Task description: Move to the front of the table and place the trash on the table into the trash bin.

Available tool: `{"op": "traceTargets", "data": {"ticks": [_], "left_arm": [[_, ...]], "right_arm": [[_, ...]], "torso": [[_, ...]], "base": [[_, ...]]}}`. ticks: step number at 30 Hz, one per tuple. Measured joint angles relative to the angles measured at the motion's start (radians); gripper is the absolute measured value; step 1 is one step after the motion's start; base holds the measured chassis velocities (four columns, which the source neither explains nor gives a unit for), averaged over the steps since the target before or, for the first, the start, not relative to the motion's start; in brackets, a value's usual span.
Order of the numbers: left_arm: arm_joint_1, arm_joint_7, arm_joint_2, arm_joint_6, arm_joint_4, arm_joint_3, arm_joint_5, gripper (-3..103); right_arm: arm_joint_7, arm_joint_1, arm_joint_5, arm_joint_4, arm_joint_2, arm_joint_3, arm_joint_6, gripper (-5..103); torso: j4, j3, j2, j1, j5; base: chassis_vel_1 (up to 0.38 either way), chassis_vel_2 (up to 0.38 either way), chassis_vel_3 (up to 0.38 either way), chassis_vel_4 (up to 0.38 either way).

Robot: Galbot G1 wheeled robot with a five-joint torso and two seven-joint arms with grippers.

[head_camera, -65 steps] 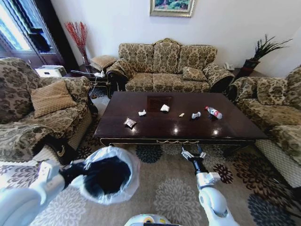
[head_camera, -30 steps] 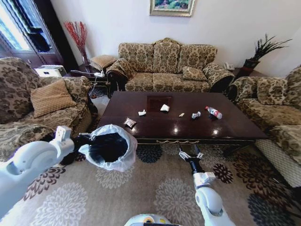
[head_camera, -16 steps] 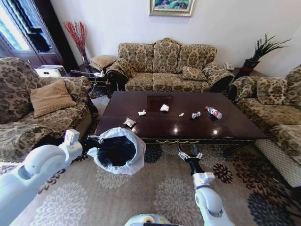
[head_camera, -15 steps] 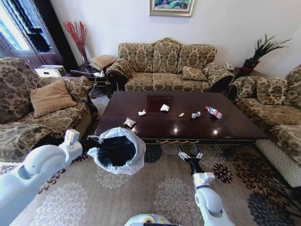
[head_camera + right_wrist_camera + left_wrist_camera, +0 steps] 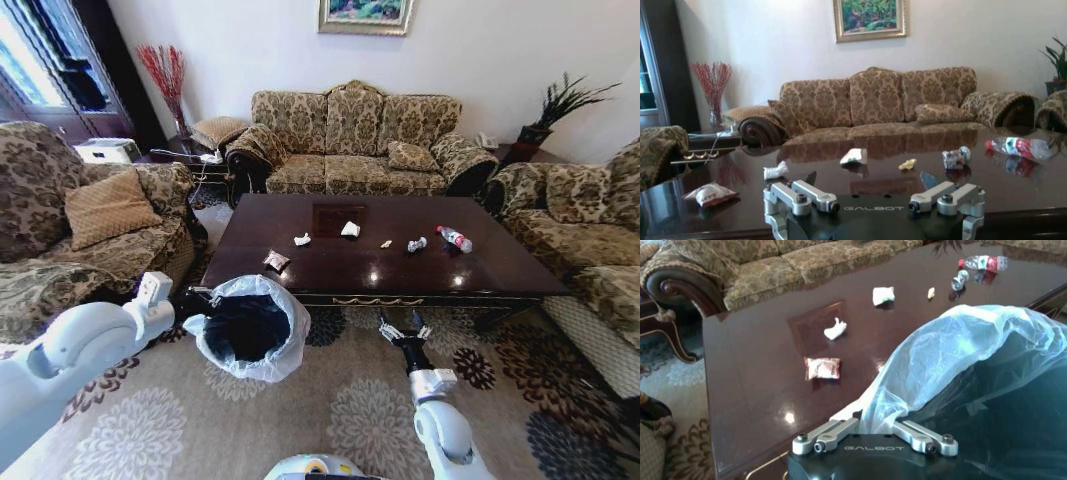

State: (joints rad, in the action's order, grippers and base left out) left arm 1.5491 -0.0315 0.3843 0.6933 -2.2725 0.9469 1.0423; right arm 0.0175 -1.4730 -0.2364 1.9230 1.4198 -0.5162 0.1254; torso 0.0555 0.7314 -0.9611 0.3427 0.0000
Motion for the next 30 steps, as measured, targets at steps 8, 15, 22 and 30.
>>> {"op": "traceTargets", "data": {"ticks": [8, 15, 22, 30], "left_arm": [[0.001, -0.001, -0.004, 0.0, -0.001, 0.006, 0.001, 0], [0.001, -0.001, -0.004, 0.0, -0.001, 0.006, 0.001, 0], [0.0, -0.002, -0.003, 0.0, -0.001, 0.006, 0.001, 0], [0.0, -0.002, -0.003, 0.0, -0.001, 0.006, 0.001, 0]], "right_arm": [[0.001, -0.004, -0.001, 0.004, 0.001, 0.001, 0.001, 100], [0.001, -0.009, -0.019, 0.009, -0.003, -0.003, 0.01, 100], [0.004, -0.006, -0.025, 0.008, -0.004, -0.014, 0.054, 100], [0.021, 0.004, -0.013, 0.003, -0.01, -0.013, 0.05, 100]], "torso": [[0.0, 0.0, 0.0, 0.0, -0.0001], [0.0, 0.0, 0.0, 0.0, -0.0002], [-0.0001, 0.0, 0.0, 0.0, -0.0002], [0.0, 0.0, 0.0, 0.0, -0.0002]], "base": [[0.0, 0.0, 0.0, 0.0], [0.0, 0.0, 0.0, 0.0], [0.0, 0.0, 0.0, 0.0], [0.0, 0.0, 0.0, 0.0]]}}
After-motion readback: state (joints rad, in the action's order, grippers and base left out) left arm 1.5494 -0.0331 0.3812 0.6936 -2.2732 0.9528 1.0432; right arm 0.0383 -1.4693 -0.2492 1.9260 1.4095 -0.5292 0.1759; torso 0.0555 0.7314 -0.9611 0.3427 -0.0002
